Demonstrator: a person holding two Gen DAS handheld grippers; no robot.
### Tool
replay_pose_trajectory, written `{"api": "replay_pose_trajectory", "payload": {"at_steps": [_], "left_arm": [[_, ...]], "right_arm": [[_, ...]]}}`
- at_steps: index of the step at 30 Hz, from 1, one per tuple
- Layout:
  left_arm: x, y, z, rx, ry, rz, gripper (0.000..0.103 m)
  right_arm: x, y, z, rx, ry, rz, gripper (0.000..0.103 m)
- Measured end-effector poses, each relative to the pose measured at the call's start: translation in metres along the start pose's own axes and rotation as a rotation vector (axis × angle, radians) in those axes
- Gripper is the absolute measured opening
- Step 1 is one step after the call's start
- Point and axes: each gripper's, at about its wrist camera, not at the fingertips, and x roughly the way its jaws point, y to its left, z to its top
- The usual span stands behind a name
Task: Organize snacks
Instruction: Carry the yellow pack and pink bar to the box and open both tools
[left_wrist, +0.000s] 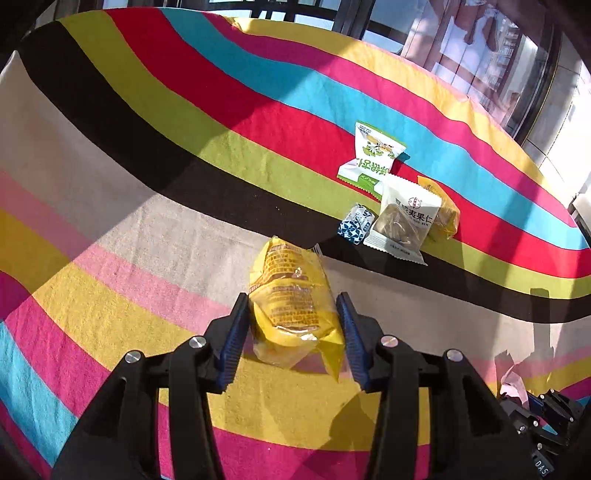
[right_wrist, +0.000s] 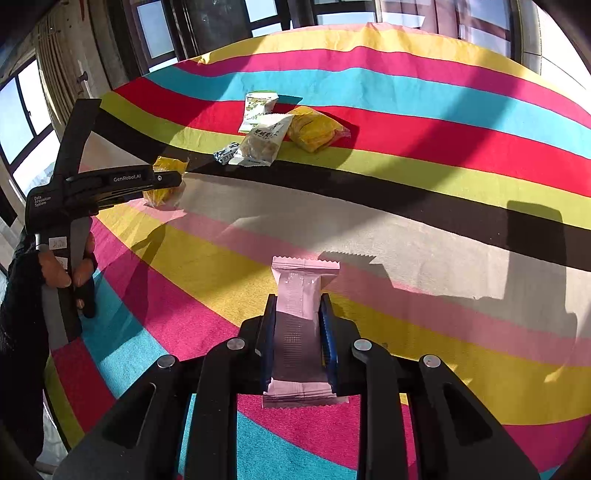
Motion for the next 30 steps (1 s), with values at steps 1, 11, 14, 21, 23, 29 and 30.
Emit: {"api": "replay_pose_trajectory", "payload": {"at_steps": [1, 11, 14, 21, 23, 29, 30], "left_arm": [[-0.012, 0.003, -0.013, 0.003, -0.007, -0.016, 0.048], [-0.056, 0.021, -0.055, -0.145, -0.047, -0.124, 0.046], [-0.05, 0.009, -0.049, -0.079, -0.025, -0.114, 0.062], [-0.044, -0.014, -0.05, 0.041, 0.009, -0.032, 0.075], [-0.043, -0.018, -0.051, 0.064, 0.016, -0.004, 0.075], [-0.052, -0.015, -0.059, 0.102, 0.019, 0.056, 0.045], [-0.055, -0.012, -0.061, 0.096, 0.018, 0.04, 0.044]], "right_arm": [[0.0, 0.0, 0.0, 0.0, 0.0, 0.001, 0.025], [0.001, -0.002, 0.0, 0.01, -0.004, 0.001, 0.022], [0.001, -0.002, 0.0, 0.008, -0.001, 0.0, 0.023], [0.002, 0.0, 0.0, 0.001, -0.001, -0.007, 0.023], [0.002, 0.0, 0.0, 0.001, 0.0, -0.007, 0.023], [0.003, 0.004, 0.0, -0.02, 0.002, -0.036, 0.023], [0.002, 0.004, -0.001, -0.014, 0.002, -0.028, 0.023]]}}
